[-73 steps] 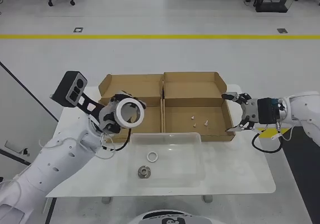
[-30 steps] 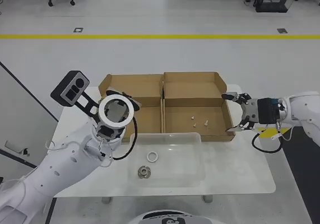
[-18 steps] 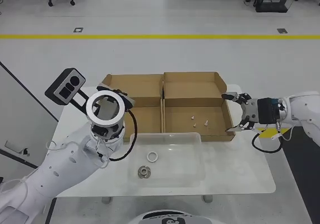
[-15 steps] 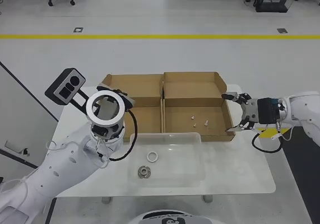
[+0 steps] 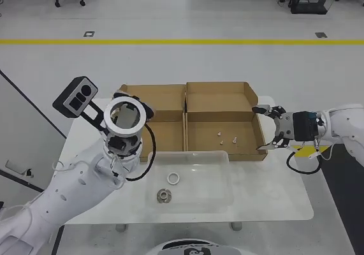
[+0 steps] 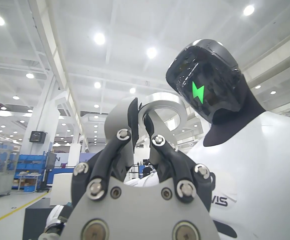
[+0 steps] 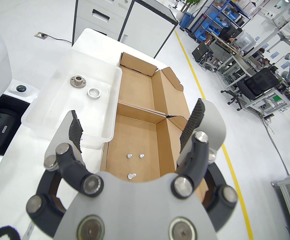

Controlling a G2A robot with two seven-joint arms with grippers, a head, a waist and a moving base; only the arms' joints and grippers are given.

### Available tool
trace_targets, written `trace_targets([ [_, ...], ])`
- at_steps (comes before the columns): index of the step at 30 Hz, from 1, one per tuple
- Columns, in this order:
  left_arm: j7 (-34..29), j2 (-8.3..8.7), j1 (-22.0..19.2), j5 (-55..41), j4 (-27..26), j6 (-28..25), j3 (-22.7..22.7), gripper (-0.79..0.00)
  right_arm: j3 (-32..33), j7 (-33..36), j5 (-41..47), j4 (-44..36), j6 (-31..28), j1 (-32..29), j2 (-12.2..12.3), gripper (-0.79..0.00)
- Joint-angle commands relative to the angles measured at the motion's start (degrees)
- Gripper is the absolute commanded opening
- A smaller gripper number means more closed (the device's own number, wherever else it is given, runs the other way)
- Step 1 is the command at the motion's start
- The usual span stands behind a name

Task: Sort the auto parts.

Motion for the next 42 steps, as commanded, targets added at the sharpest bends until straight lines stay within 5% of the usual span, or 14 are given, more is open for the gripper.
trace_targets([
  [1, -5.2, 0.00, 0.3, -2.0, 1.5, 3.0, -0.4, -0.785, 0.0, 0.0, 0.0, 0.0, 0.0, 0.0, 0.0, 0.000],
  [12, -16.7, -0.83, 3.7, -11.0, 6.7, 14.4, -2.5, -0.785, 0.0, 0.0, 0.0, 0.0, 0.0, 0.0, 0.0, 0.000],
  [21, -25.3, -2.62, -2.1, -11.8, 9.5, 28.4, -5.3, -0.785, 0.0, 0.0, 0.0, 0.0, 0.0, 0.0, 0.0, 0.000],
  [30, -33.9, -4.89, -8.3, -2.1, 14.8, 42.8, -3.6, -0.785, 0.0, 0.0, 0.0, 0.0, 0.0, 0.0, 0.0, 0.000],
  [42, -45.4, -6.66, -9.3, 13.2, 19.3, 53.4, -0.2, -0.785, 0.0, 0.0, 0.0, 0.0, 0.0, 0.0, 0.0, 0.000],
])
